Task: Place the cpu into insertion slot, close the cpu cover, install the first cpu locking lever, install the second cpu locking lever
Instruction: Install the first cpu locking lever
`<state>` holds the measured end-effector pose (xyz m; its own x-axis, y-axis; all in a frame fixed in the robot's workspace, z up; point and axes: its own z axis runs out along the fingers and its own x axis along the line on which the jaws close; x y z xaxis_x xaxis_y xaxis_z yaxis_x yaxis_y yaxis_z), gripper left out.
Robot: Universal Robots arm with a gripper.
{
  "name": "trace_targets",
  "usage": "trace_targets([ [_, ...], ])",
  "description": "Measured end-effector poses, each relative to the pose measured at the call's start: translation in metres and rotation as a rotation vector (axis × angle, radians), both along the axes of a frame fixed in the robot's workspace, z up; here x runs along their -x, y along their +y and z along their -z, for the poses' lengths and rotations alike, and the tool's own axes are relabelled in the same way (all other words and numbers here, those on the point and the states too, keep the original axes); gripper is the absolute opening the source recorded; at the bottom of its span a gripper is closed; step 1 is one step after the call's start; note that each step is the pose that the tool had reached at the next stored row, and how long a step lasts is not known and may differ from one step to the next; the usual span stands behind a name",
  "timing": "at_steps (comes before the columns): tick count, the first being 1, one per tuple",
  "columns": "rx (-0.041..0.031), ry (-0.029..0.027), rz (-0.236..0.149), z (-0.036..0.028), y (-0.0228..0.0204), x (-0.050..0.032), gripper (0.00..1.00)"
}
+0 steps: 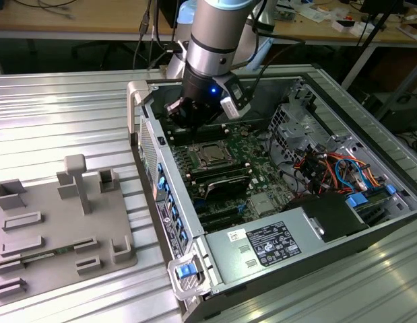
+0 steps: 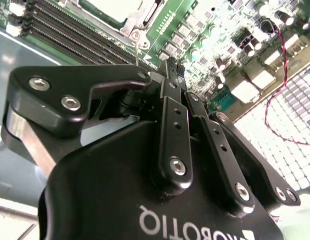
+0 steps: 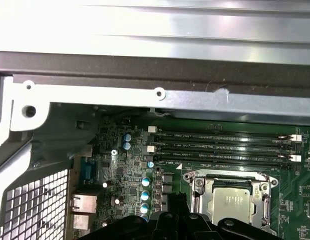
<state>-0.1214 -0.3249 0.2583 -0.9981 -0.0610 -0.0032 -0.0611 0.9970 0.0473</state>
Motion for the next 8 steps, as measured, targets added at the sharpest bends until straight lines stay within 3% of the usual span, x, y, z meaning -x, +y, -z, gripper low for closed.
trace_targets([
  [4,0.0001,0.0001,0.000,-0.0010,0.0055,0.0005,0.11],
  [8,0.0001,0.0001,-0.003,-0.0010,0.0146,0.0005,0.11],
])
